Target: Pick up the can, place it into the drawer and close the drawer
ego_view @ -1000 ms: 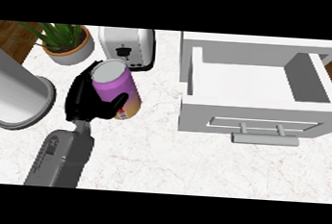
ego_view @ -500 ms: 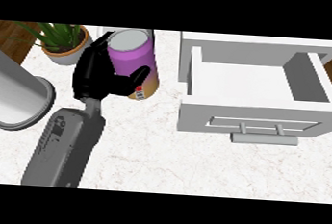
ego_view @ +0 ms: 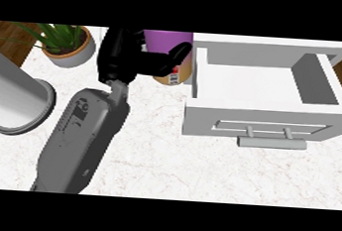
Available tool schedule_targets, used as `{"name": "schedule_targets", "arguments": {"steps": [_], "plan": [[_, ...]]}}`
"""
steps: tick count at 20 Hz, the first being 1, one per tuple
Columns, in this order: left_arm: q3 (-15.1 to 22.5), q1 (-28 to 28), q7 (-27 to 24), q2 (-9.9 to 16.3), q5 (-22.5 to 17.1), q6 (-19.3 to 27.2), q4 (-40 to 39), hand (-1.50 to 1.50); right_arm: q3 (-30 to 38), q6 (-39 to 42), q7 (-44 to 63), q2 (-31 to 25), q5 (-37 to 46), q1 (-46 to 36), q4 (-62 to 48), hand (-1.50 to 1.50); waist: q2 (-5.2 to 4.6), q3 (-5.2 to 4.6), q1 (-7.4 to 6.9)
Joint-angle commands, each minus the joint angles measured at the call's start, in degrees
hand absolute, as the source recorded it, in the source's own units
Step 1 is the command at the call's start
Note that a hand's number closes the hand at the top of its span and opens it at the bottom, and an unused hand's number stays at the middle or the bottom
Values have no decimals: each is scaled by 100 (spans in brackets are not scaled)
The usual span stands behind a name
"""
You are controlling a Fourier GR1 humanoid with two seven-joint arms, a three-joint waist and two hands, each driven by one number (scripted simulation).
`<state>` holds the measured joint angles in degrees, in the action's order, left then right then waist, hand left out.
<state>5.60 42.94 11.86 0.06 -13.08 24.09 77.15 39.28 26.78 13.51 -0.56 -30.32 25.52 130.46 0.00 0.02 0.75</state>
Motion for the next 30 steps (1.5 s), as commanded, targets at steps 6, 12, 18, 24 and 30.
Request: {"name": "schedule_targets", "arguments": {"steps": [6, 12, 18, 24, 30], "plan": [[180, 1330, -313, -6, -359, 559, -1345, 150, -123, -14, -61, 51, 65, -38, -1, -150, -13, 0, 51], [774, 1893, -291, -6, -732, 1197, -1682, 150, 97, -27, 193, -120, -157, -113, -71, -150, -3, 0, 59], [679, 2977, -652, -6, -1200, 1139, -3009, 150, -119, -115, 209, -24, 94, -389, -19, -150, -36, 3, 149], [826, 3234, -1110, -6, -1817, 1196, -3588, 150, 36, 61, 291, -11, -174, -131, 109, -150, -32, 3, 186], [1576, 3368, -1461, -6, -2594, 1425, -3974, 150, 60, -88, 364, -119, -202, -387, 101, -150, -54, 6, 325]]}}
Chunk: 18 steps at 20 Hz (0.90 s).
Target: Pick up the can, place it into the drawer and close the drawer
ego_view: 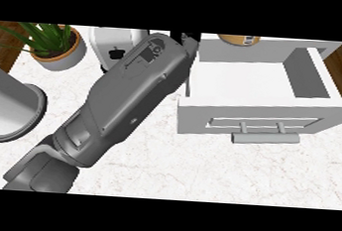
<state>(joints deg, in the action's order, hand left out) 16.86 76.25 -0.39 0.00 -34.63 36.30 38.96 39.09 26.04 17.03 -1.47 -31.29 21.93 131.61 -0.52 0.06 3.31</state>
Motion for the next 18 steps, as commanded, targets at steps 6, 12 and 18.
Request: {"name": "schedule_targets", "arguments": {"steps": [6, 12, 18], "plan": [[818, 413, -90, 0, -912, 393, -457, 150, 86, 110, -33, -25, -120, -44, -111, -150, -4, 6, 90], [1240, 393, -376, 0, -1211, 466, -946, 150, -84, -138, 216, -123, -41, -266, 192, -150, -42, 4, 188], [1494, 485, -431, 0, -1477, 682, -1148, -150, -46, 26, -31, -74, 38, -314, -238, -150, -43, 9, 185]]}}
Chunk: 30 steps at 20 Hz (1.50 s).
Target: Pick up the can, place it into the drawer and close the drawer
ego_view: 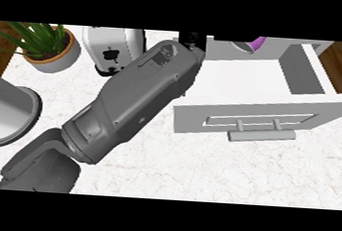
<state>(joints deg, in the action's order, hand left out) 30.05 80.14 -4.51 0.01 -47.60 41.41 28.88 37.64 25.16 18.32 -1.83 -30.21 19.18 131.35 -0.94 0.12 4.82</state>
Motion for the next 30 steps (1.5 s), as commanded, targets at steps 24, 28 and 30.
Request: {"name": "schedule_targets", "arguments": {"steps": [24, 28, 30], "plan": [[425, 70, -1054, -1, -1134, 331, -183, -150, -246, 447, -853, -291, 1502, -596, 843, -150, -19, -5, -61], [508, 9, -1239, -1, -1211, 403, 52, -150, -578, 463, -1174, -320, 2536, -904, 817, -150, 1, -6, -204], [612, -21, -1378, -1, -1263, 617, 89, -150, -788, 430, -1127, -529, 2904, -1217, 851, -150, -16, -7, -176]]}}
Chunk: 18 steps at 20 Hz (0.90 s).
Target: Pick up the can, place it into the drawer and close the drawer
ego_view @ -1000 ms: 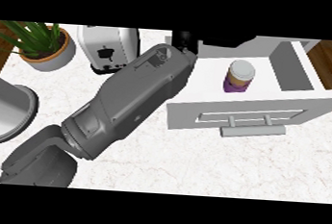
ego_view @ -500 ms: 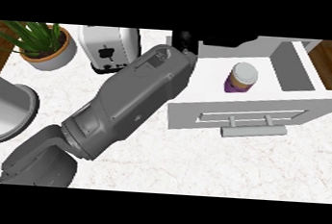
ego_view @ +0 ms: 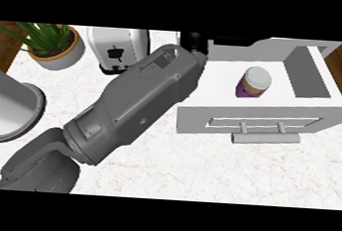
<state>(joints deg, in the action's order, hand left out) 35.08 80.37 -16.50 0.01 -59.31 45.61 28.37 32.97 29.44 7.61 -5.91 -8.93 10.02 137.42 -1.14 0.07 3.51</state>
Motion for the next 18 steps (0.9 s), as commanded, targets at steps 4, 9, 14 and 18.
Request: {"name": "schedule_targets", "arguments": {"steps": [4, 9, 14, 18], "plan": [[23, 105, -50, -1, -168, 24, 115, -150, -1043, -161, -204, 60, 2068, -690, -67, -150, 15, -4, -206], [-184, 181, 67, 0, -176, -159, -101, -150, -1719, -392, -299, -197, 3285, -1406, -691, -150, 27, -7, -337], [-159, 84, 279, 54, -2, -197, 23, -150, -2638, -1141, -717, 90, 4796, -1694, -1463, -150, 76, -7, -441], [-159, 152, 407, 19, 132, 127, 95, -150, -2972, -1523, -915, -124, 5526, -2403, -2474, -150, 82, -8, -493]]}}
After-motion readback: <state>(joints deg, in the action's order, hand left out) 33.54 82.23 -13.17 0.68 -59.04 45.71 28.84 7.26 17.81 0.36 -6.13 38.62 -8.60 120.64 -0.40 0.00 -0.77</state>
